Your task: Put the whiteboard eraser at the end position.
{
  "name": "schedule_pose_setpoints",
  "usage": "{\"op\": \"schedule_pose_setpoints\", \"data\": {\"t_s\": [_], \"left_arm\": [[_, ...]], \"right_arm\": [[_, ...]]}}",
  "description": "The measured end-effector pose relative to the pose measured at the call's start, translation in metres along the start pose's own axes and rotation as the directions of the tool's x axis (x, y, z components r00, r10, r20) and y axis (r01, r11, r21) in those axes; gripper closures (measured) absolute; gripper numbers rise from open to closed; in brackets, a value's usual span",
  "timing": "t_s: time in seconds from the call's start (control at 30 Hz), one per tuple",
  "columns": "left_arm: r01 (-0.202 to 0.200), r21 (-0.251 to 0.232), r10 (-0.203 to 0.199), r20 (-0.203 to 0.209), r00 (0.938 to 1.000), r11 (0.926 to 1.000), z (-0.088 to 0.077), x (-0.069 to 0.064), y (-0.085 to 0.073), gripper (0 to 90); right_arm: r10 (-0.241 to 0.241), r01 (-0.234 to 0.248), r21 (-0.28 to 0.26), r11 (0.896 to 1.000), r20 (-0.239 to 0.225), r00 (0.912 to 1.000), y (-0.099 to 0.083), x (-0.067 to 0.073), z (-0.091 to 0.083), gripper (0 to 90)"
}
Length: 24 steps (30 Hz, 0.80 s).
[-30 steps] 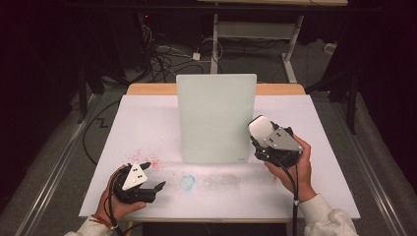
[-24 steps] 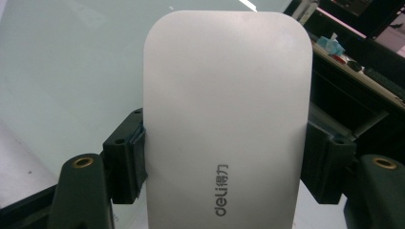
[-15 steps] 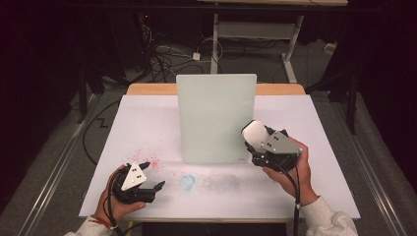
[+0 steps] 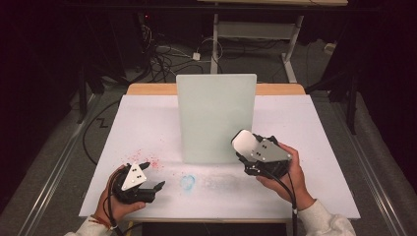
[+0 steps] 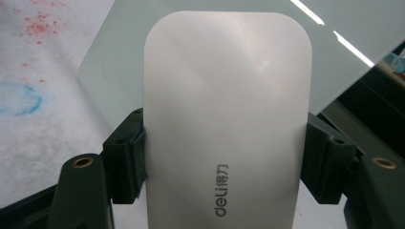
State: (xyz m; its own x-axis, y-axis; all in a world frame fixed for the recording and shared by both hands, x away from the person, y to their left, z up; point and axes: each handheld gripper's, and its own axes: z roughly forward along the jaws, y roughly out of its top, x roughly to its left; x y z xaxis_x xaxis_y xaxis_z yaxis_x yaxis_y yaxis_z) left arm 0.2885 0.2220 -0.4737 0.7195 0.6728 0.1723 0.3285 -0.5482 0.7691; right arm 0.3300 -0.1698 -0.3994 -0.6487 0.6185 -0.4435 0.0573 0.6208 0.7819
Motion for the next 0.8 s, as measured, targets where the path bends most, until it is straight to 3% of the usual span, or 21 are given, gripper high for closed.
{"op": "schedule_pose_setpoints", "data": {"t_s": [0.23, 0.37, 0.5, 0.67, 0.7, 0.8], "left_arm": [[-0.001, 0.001, 0.001, 0.002, 1.0, 1.0, 0.0, 0.0, 0.0, 20.2], [-0.001, 0.001, 0.001, 0.002, 1.0, 1.0, 0.0, 0.0, 0.0, 20.1], [-0.004, 0.003, 0.004, 0.003, 1.0, 1.0, 0.0, 0.0, 0.0, 20.2], [-0.004, 0.005, 0.004, 0.005, 1.0, 1.0, 0.001, 0.0, 0.0, 20.2], [-0.004, 0.005, 0.004, 0.006, 1.0, 1.0, 0.001, 0.0, 0.0, 20.2], [-0.004, 0.003, 0.004, 0.009, 1.0, 1.0, 0.001, 0.0, 0.0, 20.1]], "right_arm": [[-0.035, 0.036, 0.026, 0.999, -0.063, 0.9974, -0.002, 0.014, 0.011, 30.8], [-0.06, 0.066, 0.045, 0.997, -0.128, 0.99, -0.003, 0.022, 0.016, 30.8], [-0.069, 0.084, 0.065, 0.994, -0.208, 0.9757, -0.003, 0.029, 0.022, 30.7], [-0.104, 0.145, 0.11, 0.983, -0.318, 0.9425, -0.004, 0.039, 0.03, 30.8], [-0.108, 0.153, 0.116, 0.981, -0.322, 0.9405, -0.004, 0.041, 0.031, 30.8], [-0.126, 0.186, 0.132, 0.974, -0.366, 0.9219, -0.003, 0.044, 0.036, 30.8]]}}
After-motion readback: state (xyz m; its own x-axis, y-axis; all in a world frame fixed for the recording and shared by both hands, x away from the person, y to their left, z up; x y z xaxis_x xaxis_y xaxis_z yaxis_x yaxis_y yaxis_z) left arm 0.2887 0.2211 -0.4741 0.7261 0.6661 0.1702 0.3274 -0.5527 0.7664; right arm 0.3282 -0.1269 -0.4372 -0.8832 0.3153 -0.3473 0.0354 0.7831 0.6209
